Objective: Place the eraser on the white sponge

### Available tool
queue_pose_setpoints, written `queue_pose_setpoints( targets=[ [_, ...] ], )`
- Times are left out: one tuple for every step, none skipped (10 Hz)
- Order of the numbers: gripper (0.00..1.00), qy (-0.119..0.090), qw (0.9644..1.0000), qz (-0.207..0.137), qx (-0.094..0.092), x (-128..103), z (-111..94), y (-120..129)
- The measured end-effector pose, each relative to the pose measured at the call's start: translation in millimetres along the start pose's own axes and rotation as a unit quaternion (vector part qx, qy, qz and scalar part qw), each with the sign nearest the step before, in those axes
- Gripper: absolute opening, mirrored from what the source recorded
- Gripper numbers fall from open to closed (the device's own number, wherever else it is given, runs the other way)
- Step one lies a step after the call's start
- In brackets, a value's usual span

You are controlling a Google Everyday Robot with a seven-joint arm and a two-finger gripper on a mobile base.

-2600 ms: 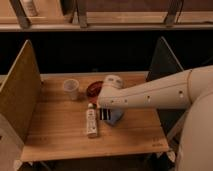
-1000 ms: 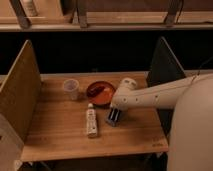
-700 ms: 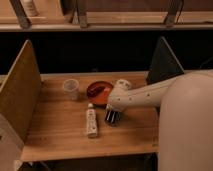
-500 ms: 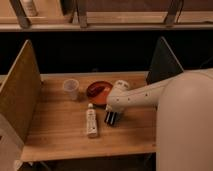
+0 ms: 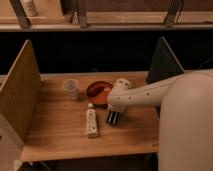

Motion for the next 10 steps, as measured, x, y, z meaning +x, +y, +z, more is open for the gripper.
queue_pose_setpoints(
  targets=[
    [0.65,0.001,1.0,0.003,0.0,0.6,-0.9,-1.0],
    [0.65,0.005,1.0,0.007,-0.003,2.6,0.2,-1.7],
    [0.65,0.008,0.9999,0.008,-0.006,4.5,1.8,-1.6],
    [0.65,0.011,0.9999,0.009,-0.009,6.1,3.2,-1.3],
    [0.65,0.011,0.9998,0.011,-0.012,5.8,2.8,-1.7],
    [0.65,0.006,0.9998,0.016,-0.015,0.9,-2.4,-5.8],
    [0.65,-0.002,0.9997,0.018,-0.013,-4.8,-8.5,-11.2],
    [0.65,-0.028,0.9992,0.029,-0.005,-21.9,-29.8,-26.3],
    [0.65,-0.053,0.9977,0.042,0.003,-35.8,-50.8,-41.8],
    [0.65,-0.069,0.9965,0.047,0.0,-45.6,-65.9,-39.7]
  ],
)
